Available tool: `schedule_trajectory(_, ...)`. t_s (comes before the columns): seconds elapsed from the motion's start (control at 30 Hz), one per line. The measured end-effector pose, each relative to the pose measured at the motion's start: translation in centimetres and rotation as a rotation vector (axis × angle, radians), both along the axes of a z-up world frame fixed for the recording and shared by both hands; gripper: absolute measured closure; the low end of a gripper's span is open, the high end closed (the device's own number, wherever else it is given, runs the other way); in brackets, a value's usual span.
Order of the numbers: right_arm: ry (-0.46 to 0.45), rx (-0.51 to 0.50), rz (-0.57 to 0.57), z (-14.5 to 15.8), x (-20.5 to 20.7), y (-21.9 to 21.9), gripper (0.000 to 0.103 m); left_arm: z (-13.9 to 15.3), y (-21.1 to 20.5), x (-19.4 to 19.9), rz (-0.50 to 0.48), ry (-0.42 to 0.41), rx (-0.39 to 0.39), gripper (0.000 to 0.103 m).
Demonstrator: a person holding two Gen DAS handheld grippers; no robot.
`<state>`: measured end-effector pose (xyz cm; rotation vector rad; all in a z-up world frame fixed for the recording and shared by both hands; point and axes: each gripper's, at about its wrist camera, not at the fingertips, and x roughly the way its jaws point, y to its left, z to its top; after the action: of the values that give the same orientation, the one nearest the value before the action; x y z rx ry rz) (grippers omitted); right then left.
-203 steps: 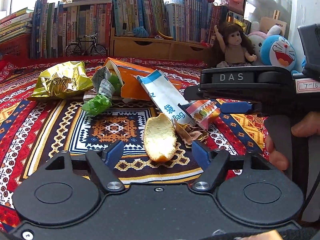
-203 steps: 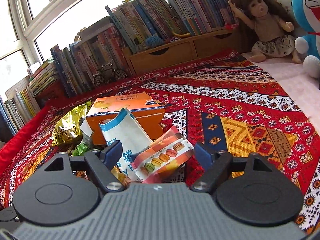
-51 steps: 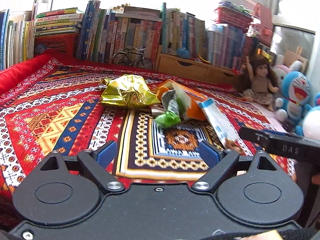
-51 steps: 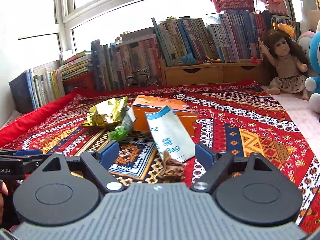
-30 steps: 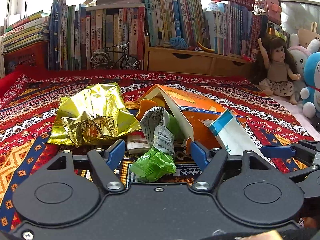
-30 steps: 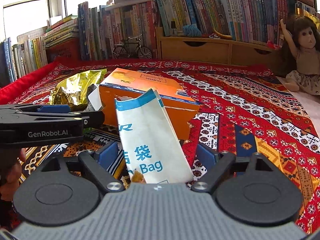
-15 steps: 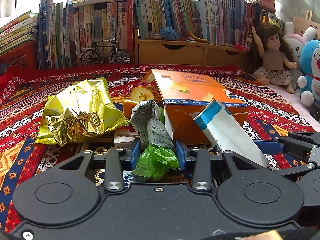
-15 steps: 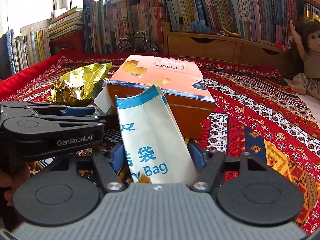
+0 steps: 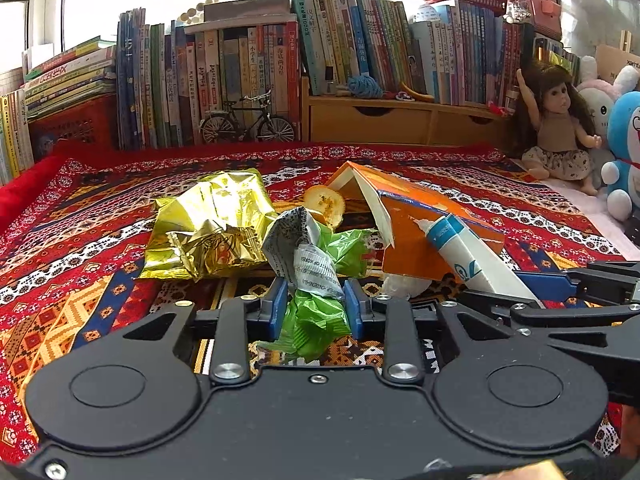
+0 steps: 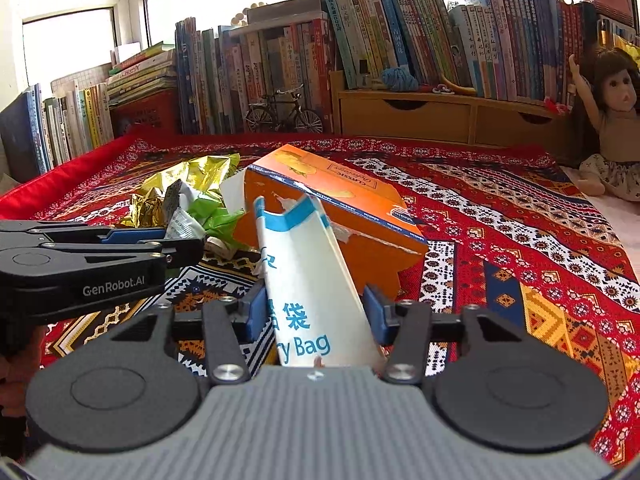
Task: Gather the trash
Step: 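Grasp the white-blue paper bag with the right gripper while the left grasps the green wrapper, then carry both items to the black bin and release them inside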
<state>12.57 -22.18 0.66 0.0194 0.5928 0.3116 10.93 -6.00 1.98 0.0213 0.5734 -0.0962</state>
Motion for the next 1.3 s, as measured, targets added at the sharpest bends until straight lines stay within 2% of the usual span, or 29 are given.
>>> schedule_trajectory(0.37,-0.034,0.022,-0.005,1.0,-2.4,-0.1,0.062,1.3,2.8,-4.7,-0.031,-0.014,-0.058,0.075)
schedule_trajectory(0.83,-0.077,0.093,0.016,2.9,-4.1,0.5,0.062,2.0,5.0,-8.7,-0.041,-0.020,-0.098,0.076)
schedule_trajectory(1.1,-0.069,0.142,0.070,2.6,-7.9,0.8,0.062,2.6,5.9,-13.0,-0.065,-0.038,-0.108,0.077)
schedule_trajectory(1.3,-0.061,0.146,0.115,2.4,-12.5,1.1,0.062,2.9,6.1,-17.7,-0.101,-0.046,-0.107,0.077)
